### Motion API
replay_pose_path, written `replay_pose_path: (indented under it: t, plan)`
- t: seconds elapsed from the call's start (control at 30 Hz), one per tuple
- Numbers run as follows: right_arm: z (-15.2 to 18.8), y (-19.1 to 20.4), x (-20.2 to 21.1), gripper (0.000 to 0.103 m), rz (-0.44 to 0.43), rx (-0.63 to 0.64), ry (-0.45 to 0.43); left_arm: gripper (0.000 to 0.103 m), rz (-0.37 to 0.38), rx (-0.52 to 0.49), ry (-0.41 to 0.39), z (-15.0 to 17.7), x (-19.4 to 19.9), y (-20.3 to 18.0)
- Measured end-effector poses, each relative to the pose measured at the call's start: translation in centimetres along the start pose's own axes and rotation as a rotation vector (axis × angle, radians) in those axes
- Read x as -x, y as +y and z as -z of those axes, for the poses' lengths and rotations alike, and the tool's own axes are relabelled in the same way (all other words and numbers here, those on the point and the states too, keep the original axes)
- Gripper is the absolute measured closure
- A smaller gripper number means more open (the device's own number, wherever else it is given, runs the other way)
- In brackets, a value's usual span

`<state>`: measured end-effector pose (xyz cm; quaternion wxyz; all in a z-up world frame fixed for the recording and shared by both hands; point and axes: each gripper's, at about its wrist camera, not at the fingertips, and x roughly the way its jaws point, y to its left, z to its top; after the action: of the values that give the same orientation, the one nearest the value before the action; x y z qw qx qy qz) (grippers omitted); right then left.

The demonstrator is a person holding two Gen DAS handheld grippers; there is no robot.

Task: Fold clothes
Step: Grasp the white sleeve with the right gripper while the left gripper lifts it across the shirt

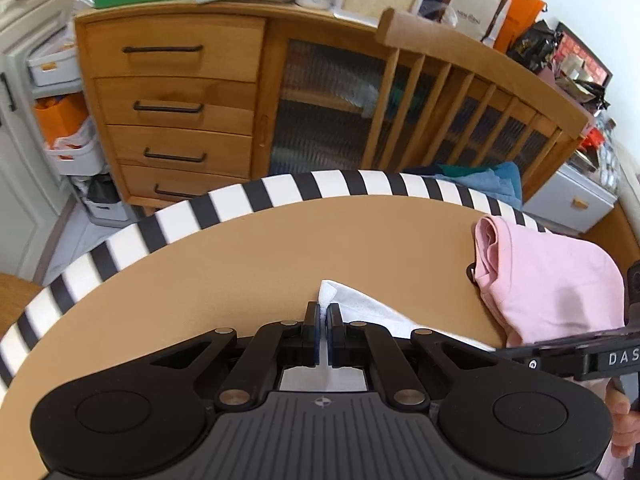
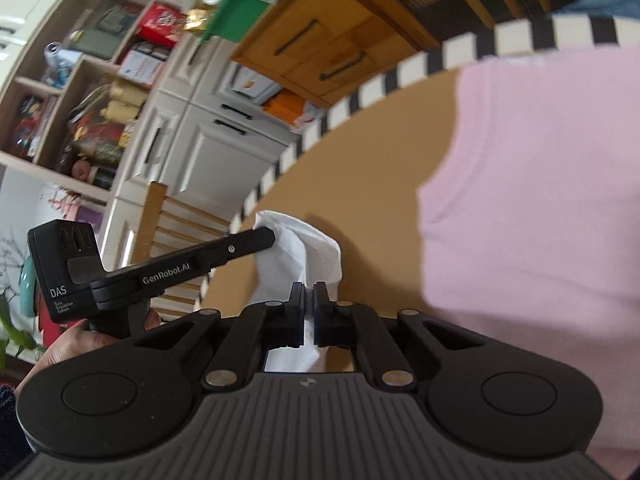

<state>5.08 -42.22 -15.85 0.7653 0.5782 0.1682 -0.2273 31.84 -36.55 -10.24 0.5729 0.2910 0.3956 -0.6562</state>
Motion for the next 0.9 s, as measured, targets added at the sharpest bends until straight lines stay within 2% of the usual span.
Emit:
replay_pose_path:
  t: [0.27,0.47,0.73,0.9]
  plan:
    - [0.9,4.1,2.3,0.099,-0.042,0.162,-0.007,0.099,-0.061,0.031,-0.059,2.4,6.5,-0.6]
    - [2.8,6.7,3.7,0.099,-0.053,0.272,0.021,0.099,-0.082,0.048,-0.066,5.4,10.7,-1.0]
    - [6.9,8.9,4.8,0.099,-0.002,0.403,0.076,0.099,-0.092,0.061,-0.025,10.3,13.6,-1.8]
    - [10.2,10.6,4.7,0.099,0.021,0.584,0.11,0.099,-0.093,0.085,-0.001,13.2,14.1,-1.7]
